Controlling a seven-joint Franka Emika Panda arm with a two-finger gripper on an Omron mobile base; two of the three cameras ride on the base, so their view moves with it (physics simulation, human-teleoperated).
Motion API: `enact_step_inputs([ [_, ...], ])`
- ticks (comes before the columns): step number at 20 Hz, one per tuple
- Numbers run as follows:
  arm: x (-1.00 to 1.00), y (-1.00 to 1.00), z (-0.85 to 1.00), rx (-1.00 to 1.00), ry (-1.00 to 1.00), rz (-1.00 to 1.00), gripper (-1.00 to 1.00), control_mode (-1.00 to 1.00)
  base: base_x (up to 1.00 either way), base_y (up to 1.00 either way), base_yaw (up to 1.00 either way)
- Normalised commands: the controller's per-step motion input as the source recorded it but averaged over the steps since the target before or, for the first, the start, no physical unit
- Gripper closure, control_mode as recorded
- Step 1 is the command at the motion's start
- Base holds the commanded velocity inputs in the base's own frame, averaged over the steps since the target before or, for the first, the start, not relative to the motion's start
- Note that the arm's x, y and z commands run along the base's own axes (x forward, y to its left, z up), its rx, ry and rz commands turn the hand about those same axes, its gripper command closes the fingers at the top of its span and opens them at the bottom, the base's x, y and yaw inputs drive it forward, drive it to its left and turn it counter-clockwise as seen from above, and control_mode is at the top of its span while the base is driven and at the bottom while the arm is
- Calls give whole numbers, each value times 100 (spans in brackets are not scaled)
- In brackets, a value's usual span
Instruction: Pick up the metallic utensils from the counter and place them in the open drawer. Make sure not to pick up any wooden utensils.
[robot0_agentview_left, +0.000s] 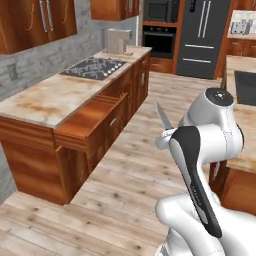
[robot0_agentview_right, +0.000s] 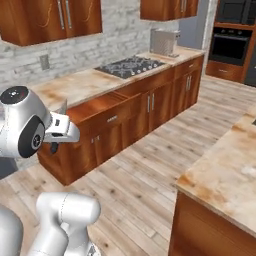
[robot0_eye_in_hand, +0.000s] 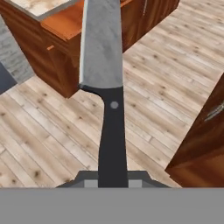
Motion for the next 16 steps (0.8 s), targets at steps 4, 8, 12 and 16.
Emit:
enact_step_inputs([
  [4,0,0,0,0,0,0,100,100,99,100,-29],
  [8,0,0,0,0,0,0,100,100,95,100,-33],
  [12,0,0,0,0,0,0,100,100,83,100,-38],
  [16,0,0,0,0,0,0,100,100,67,97,-41],
])
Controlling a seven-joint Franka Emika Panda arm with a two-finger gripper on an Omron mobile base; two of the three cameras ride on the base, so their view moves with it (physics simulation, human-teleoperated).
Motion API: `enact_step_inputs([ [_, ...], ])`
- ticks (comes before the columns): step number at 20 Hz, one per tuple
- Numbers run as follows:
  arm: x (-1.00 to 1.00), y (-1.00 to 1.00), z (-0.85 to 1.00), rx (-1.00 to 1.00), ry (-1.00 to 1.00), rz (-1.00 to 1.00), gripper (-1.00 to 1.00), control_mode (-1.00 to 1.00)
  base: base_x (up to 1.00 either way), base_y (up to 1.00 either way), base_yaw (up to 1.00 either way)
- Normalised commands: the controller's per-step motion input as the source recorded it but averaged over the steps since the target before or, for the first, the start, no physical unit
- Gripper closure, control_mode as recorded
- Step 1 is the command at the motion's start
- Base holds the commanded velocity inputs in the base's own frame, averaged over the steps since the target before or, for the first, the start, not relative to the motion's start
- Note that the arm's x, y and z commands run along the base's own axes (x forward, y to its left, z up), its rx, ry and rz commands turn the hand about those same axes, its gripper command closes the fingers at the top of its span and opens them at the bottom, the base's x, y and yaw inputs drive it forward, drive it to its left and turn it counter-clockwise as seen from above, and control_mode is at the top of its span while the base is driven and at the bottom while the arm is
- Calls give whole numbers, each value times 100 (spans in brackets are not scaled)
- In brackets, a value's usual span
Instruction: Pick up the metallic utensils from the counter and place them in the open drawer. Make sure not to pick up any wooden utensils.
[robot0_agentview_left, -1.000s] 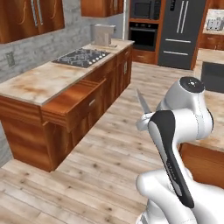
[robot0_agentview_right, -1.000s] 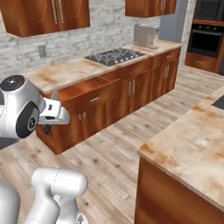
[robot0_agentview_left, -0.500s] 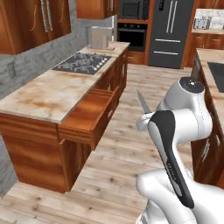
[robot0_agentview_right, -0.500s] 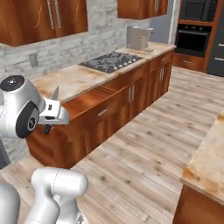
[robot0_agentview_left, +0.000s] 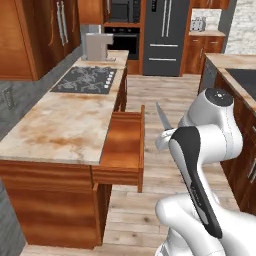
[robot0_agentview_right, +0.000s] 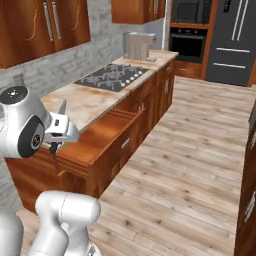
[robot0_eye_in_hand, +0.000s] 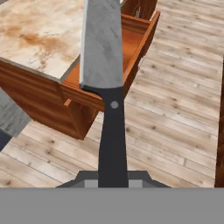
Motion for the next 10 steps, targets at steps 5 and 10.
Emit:
enact_step_inputs([
  [5,0,0,0,0,0,0,100,100,87,53,-41],
  [10,0,0,0,0,0,0,100,100,16,0,-32],
])
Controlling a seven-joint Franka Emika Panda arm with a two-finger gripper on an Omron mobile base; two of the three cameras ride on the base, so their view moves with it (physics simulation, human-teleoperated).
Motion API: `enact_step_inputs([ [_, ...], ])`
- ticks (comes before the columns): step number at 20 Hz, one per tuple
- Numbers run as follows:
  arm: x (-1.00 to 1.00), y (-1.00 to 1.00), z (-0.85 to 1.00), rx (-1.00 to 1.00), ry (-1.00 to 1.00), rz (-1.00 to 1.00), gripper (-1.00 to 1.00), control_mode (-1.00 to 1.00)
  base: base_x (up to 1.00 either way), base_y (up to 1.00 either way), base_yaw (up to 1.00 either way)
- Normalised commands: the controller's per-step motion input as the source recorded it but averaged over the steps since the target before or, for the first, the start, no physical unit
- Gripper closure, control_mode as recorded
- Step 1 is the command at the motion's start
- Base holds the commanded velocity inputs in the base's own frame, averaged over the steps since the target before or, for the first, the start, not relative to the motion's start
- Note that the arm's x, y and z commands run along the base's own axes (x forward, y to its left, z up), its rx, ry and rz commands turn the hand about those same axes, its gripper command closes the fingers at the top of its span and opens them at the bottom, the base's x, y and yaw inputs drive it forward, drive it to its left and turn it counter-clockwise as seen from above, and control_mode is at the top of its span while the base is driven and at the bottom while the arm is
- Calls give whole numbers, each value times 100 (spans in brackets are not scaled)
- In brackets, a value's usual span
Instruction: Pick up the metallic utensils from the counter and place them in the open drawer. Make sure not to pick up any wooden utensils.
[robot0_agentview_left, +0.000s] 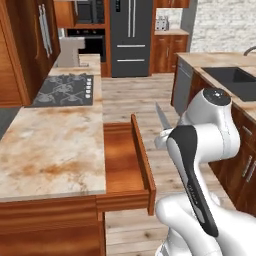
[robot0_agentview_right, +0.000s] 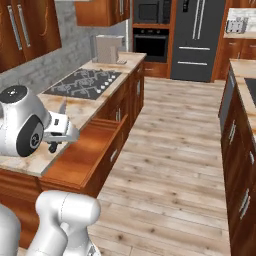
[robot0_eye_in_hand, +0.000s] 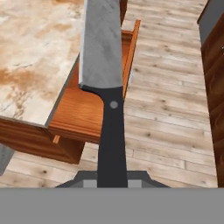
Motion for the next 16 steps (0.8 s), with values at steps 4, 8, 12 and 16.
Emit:
enact_step_inputs([
  [4,0,0,0,0,0,0,100,100,-7,2,-30],
  [8,0,0,0,0,0,0,100,100,0,19,-30],
  [12,0,0,0,0,0,0,100,100,0,21,-21],
  [16,0,0,0,0,0,0,100,100,0,25,-16],
])
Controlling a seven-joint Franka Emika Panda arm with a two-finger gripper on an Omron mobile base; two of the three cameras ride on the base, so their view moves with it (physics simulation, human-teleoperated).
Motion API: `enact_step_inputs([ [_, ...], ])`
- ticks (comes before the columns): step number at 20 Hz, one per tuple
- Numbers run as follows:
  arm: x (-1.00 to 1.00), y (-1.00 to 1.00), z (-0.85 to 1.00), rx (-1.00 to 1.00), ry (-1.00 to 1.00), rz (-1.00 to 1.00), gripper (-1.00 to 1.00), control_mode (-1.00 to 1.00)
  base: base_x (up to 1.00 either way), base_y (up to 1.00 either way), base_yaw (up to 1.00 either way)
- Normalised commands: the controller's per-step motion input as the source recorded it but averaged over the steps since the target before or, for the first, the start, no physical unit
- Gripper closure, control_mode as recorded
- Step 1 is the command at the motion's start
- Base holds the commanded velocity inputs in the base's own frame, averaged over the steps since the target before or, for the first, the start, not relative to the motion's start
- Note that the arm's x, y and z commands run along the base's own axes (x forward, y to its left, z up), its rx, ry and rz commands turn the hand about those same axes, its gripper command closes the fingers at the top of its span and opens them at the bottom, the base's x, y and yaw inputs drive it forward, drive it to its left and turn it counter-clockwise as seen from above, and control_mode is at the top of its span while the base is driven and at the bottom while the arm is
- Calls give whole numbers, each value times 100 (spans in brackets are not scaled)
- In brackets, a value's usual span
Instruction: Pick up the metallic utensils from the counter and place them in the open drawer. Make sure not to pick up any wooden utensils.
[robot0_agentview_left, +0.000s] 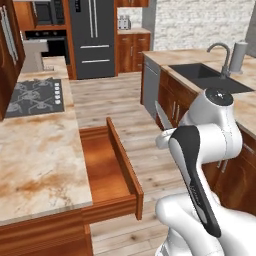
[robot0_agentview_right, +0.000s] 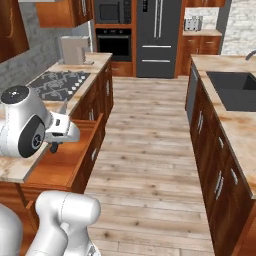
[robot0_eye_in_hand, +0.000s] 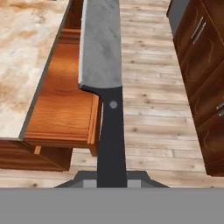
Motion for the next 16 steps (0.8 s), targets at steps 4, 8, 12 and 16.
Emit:
enact_step_inputs([
  [4,0,0,0,0,0,0,100,100,0,27,-12],
  [8,0,29,-10,0,2,-2,100,-100,0,19,-5],
  [12,6,75,-28,0,6,0,100,-100,0,0,0],
  [16,38,77,-46,0,12,0,100,-100,0,0,0],
])
